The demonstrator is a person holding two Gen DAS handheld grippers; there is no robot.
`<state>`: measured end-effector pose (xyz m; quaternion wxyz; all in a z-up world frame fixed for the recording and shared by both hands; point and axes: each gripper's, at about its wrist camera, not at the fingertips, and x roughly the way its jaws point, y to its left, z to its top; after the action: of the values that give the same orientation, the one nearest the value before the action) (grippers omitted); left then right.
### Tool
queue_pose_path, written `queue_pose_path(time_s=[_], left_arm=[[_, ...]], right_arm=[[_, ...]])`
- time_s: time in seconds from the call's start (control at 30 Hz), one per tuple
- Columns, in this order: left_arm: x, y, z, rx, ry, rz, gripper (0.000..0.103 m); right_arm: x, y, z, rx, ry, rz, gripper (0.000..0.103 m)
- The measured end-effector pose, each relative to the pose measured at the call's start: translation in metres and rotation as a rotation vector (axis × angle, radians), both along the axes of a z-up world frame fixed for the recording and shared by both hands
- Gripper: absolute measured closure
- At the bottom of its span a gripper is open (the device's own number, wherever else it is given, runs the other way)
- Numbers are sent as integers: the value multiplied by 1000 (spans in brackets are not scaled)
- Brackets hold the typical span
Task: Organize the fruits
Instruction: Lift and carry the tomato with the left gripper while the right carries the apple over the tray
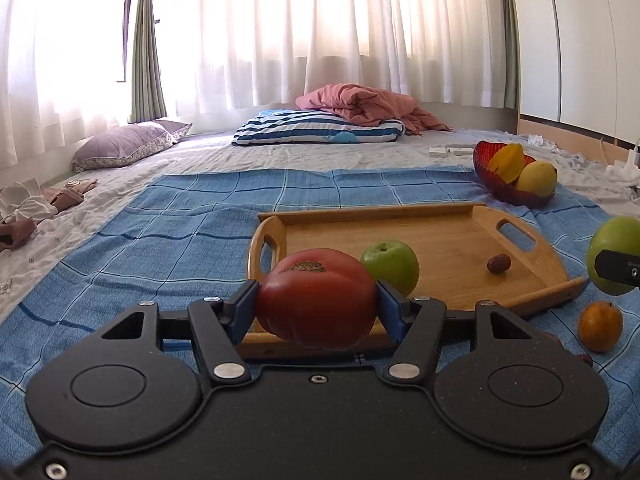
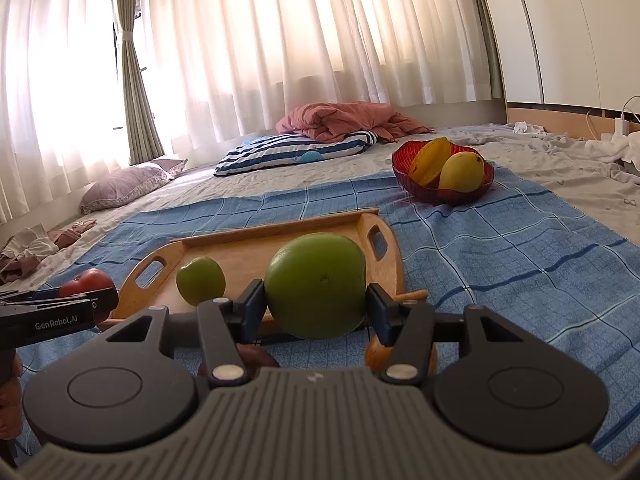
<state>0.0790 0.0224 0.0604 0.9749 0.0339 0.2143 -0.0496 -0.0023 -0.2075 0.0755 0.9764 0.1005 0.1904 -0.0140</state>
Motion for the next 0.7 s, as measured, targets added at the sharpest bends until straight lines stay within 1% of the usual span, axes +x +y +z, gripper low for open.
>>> queue_pose_path(time_s=[0.17,0.33,0.47,0.6,0.7], left_arm=[[26,-2,9,-8,11,-5,43],[54,-4,9,-33,41,4,43],[77,0,8,-83,84,7,43],[99,6,7,-135,131,14,43],[114,9,8,-160,166,26,43]], right_arm=[[24,-14,14,4,5,9,45],[55,-31,28,46,22,25,45],[82,-38,33,52,49,35,45],[109,-41,32,66,93,59,45],[130,-41,28,52,131,64,45]])
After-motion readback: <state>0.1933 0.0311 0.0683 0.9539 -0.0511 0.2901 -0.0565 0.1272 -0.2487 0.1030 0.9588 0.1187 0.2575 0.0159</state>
